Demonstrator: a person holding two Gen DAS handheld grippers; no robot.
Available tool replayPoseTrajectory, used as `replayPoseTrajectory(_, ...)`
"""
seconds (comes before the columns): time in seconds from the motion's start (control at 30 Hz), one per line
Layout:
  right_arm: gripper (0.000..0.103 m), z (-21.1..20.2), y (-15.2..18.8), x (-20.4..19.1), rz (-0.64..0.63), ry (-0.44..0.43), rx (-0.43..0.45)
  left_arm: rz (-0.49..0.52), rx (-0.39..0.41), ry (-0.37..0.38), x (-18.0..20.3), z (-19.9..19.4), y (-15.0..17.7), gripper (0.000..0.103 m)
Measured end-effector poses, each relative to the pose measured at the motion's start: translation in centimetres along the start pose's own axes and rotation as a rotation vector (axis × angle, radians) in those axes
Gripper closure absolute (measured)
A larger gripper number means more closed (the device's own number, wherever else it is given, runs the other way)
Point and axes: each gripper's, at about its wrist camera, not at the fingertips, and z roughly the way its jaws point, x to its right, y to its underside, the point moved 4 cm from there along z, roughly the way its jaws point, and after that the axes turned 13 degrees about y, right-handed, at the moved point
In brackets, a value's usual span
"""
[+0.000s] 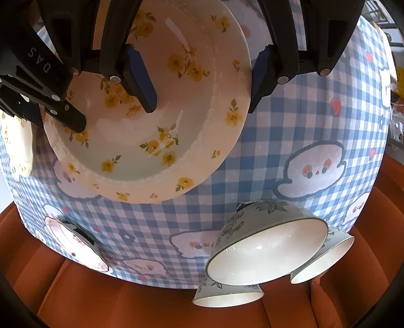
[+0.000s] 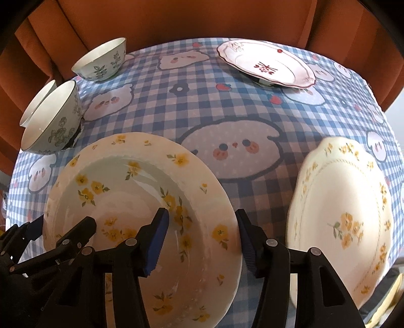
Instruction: Organize plates and bowls
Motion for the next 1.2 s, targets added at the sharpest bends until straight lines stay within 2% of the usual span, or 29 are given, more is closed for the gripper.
replayPoseTrajectory(0.23, 0.046, -2.3, 0.8, 0.3, 0.010, 0.031, 0.006, 0.014, 0.002, 0.039, 0.5, -2.1, 0.8, 0.032)
replayPoseTrajectory(0.57, 0.046, -5.5, 0.8, 3.0, 0.022, 0.028, 0.054, 0.025, 0.061, 0.033, 3.7, -4.7, 1.1, 0.032)
replayPoseTrajectory(0.87, 0.046, -5.8, -0.2, 8.1, -0.020, -0.027, 0.084, -0.022, 0.104, -0.008, 9.1, -4.9, 1.0, 0.032)
replayPoseTrajectory(1.2, 0.046, -5.1, -0.8, 14.9, -0.040, -0.052, 0.097, -0.046, 0.117, -0.013, 15.6, -3.5, 1.7, 0.032)
